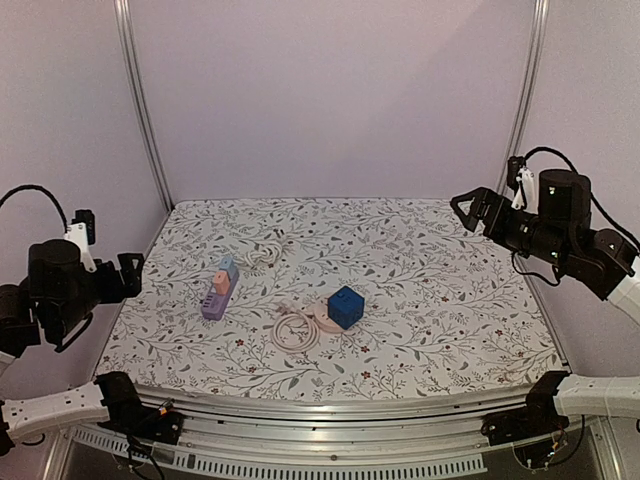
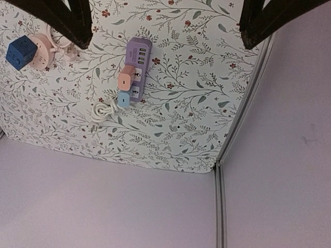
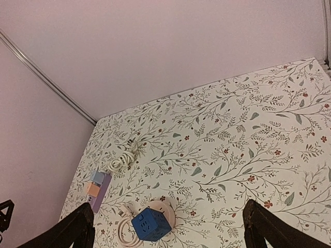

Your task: Insert the plug

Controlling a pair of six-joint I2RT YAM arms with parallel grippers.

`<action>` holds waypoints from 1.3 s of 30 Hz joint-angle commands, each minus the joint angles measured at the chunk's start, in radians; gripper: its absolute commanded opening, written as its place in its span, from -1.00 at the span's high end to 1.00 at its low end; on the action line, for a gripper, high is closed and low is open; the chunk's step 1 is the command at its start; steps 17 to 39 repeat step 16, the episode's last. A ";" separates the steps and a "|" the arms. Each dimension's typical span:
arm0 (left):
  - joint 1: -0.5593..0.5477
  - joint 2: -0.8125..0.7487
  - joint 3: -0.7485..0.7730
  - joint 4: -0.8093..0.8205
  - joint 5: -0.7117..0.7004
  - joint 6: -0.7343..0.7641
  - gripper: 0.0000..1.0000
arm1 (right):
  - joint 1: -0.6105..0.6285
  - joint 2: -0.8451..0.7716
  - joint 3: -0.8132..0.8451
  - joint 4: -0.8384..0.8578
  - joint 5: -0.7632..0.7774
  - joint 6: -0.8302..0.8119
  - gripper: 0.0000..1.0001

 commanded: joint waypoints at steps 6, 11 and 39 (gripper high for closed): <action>0.010 -0.023 -0.021 0.024 -0.001 -0.022 -0.99 | -0.002 0.021 -0.018 0.031 -0.018 -0.014 -0.98; 0.010 -0.021 -0.027 0.025 0.003 -0.024 -0.99 | -0.003 0.025 -0.022 0.041 -0.012 -0.015 -0.97; 0.010 -0.024 -0.044 0.030 0.006 -0.026 -0.99 | -0.002 0.040 -0.005 -0.001 0.041 0.011 -0.98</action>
